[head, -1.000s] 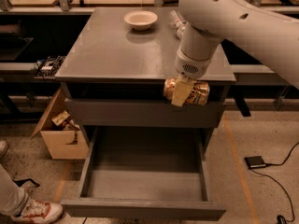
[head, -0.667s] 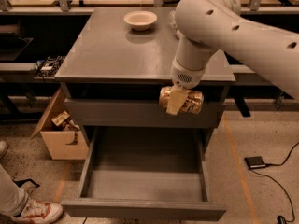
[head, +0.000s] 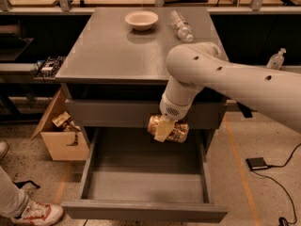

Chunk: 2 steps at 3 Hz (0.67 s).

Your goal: Place orange can into middle drawer

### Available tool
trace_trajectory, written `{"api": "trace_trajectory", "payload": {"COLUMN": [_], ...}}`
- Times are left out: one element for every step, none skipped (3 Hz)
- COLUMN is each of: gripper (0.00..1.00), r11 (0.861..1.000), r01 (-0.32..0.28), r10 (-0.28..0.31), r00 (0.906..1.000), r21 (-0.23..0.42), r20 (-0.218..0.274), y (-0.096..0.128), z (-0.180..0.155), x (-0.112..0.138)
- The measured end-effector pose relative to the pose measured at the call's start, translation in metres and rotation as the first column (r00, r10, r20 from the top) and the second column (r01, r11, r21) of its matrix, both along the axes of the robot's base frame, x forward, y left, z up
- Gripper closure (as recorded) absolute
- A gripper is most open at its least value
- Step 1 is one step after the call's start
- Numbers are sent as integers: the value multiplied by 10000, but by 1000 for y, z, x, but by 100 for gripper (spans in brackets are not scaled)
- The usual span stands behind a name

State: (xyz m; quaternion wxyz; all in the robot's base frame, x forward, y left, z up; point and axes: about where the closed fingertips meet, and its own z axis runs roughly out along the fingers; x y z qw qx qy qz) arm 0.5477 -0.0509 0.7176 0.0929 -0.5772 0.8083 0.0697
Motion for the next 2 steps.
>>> {"api": "trace_trajectory", "payload": {"gripper": [100, 100], "r11": [9996, 9961], "r01": [246, 763], "r10": [-246, -769], "r00": [9997, 9970], "r21": [152, 433], "r20": [34, 120], "y": [20, 35], "z": [-49, -102], "x": [-13, -30]}}
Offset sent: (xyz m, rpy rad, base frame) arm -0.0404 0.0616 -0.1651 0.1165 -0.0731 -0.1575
